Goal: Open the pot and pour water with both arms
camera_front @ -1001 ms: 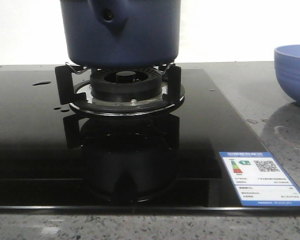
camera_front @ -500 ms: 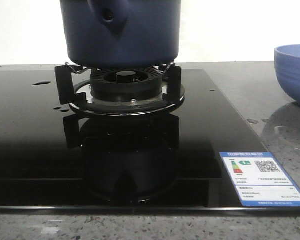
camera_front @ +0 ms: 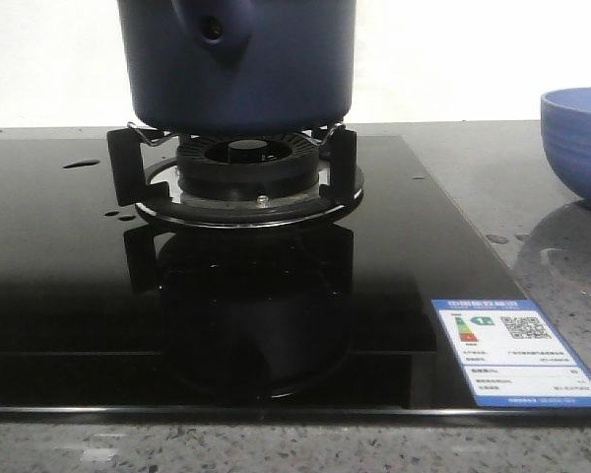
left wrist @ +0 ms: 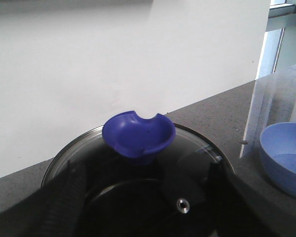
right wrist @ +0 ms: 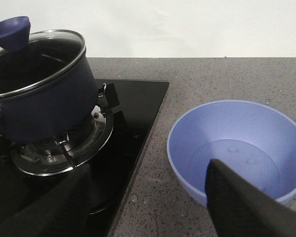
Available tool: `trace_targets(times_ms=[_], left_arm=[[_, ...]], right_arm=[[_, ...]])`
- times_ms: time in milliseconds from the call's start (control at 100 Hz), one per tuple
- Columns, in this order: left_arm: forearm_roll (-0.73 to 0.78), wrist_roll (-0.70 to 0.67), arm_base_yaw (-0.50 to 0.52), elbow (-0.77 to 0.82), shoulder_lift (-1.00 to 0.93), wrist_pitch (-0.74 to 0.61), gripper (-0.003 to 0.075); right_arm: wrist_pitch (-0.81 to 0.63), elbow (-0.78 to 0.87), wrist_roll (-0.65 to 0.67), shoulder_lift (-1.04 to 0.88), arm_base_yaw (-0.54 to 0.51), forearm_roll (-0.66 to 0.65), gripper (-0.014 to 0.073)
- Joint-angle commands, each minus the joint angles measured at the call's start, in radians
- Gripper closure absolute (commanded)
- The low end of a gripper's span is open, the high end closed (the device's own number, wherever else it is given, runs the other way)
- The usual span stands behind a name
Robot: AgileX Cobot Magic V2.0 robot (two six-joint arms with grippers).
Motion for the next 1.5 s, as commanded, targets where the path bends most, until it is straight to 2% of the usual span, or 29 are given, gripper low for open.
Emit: trace_targets(times_ms=[0, 280, 510, 1321, 1491], left_arm=[[0.005, -0.001, -0.009, -0.095, 0.049, -0.079, 0.0222], [-0.058, -0.001, 0.007, -0.194, 0.168, -0.072, 0.0218], [-0.088, -0.001, 0.044, -0.212, 0.203, -0.041, 0.0167], [-0.088, -0.002, 0.031, -0.261, 0.287, -0.042, 0.0176], [-0.088, -0.002, 0.031, -0.261, 0.286, -0.078, 0.0176]], right_arm=[[-0.066, -0.035, -0.013, 0.013, 0.001, 0.017, 0.0149], [-0.066, -0.035, -0.013, 0.013, 0.001, 0.017, 0.0149], [-0.065, -0.035, -0.013, 0.013, 0.001, 0.017, 0.0149], [-0.065, -0.035, -0.013, 0.013, 0.001, 0.017, 0.0149], [-0.065, -0.035, -0.013, 0.013, 0.001, 0.017, 0.0149]])
